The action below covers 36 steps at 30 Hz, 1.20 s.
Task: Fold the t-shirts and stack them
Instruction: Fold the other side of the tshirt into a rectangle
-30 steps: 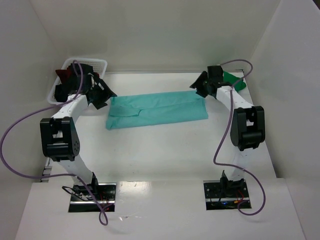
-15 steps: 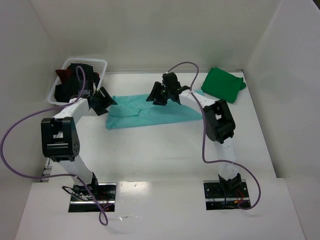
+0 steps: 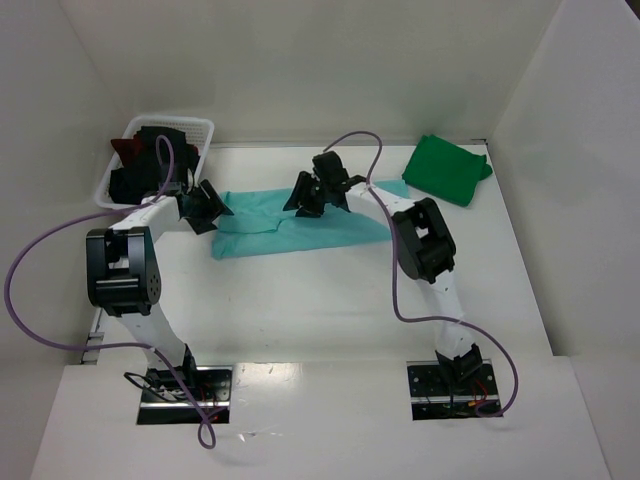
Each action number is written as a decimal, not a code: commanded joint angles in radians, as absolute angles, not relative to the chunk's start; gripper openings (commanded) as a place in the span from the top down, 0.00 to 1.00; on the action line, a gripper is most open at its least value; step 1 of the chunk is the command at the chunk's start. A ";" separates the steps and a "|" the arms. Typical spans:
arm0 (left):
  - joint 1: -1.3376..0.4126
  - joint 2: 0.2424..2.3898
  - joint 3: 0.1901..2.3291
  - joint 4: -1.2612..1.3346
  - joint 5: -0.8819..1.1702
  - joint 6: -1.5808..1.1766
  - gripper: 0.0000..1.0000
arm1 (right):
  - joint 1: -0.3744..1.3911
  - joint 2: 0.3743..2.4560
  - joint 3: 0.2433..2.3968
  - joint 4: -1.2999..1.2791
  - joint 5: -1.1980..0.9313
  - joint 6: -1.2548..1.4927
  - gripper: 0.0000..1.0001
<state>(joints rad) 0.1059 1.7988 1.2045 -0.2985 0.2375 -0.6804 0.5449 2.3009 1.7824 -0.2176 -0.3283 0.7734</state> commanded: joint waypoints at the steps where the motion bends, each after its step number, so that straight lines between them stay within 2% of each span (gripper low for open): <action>1: 0.121 1.848 1.215 -0.290 0.262 -0.660 0.29 | 0.578 2.295 1.815 -0.189 -0.348 0.790 0.47; 16: 0.121 1.868 1.206 -0.290 0.281 -0.650 0.33 | 0.652 2.304 1.796 -0.169 -0.348 0.828 0.47; 27: 0.121 1.850 1.187 -0.301 0.250 -0.632 0.36 | 0.661 2.322 1.787 -0.160 -0.328 0.838 0.51; 28: 0.121 1.850 1.187 -0.310 0.239 -0.632 0.37 | 0.661 2.322 1.787 -0.160 -0.319 0.838 0.54; 36: 0.121 1.830 1.187 -0.342 0.189 -0.614 0.40 | 0.672 2.322 1.787 -0.169 -0.319 0.827 0.55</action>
<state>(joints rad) 0.1097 1.8153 1.2083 -0.2958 0.2279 -0.6327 0.6544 2.3127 1.7813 -0.2001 -0.3271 0.8326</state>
